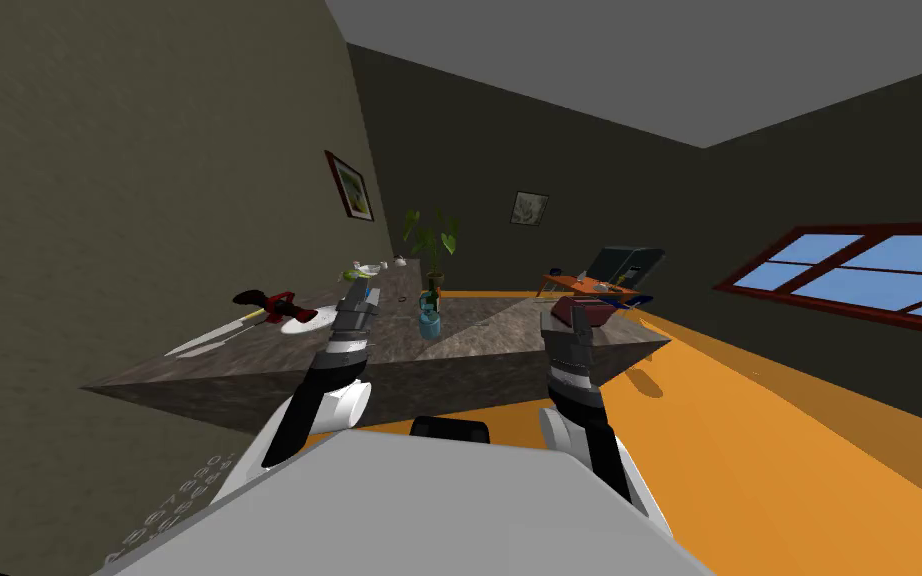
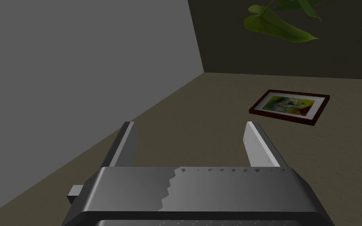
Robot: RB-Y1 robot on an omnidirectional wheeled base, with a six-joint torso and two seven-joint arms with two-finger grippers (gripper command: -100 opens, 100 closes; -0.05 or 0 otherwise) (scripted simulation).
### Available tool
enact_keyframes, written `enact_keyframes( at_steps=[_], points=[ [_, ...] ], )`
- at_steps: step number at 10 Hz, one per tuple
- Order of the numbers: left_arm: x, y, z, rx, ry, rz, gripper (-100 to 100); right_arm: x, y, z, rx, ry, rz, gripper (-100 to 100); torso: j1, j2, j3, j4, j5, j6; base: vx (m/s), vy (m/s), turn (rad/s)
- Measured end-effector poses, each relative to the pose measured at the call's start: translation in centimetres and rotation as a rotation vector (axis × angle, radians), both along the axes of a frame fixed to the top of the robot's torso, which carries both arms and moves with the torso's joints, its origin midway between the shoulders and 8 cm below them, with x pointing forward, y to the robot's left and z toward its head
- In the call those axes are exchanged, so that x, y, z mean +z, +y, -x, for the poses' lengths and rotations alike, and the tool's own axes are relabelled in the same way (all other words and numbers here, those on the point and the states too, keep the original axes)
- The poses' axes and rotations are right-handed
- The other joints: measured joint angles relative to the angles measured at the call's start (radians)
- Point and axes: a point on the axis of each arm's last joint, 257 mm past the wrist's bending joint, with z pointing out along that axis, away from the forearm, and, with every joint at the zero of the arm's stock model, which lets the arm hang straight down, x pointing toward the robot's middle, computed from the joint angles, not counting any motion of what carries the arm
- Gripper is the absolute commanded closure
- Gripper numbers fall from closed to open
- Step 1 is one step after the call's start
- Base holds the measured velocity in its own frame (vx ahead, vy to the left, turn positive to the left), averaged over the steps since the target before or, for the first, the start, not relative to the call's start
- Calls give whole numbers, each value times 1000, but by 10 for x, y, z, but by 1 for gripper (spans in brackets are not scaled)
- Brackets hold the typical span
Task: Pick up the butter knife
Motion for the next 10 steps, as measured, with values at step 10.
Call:
enact_keyframes(
  at_steps=[10],
  points=[
    [0,0,0,0,0,0,0,-65,1,-37,51,218,263,-100,-5,1,1,0,-1,0,-35,-64,241]
  ],
)
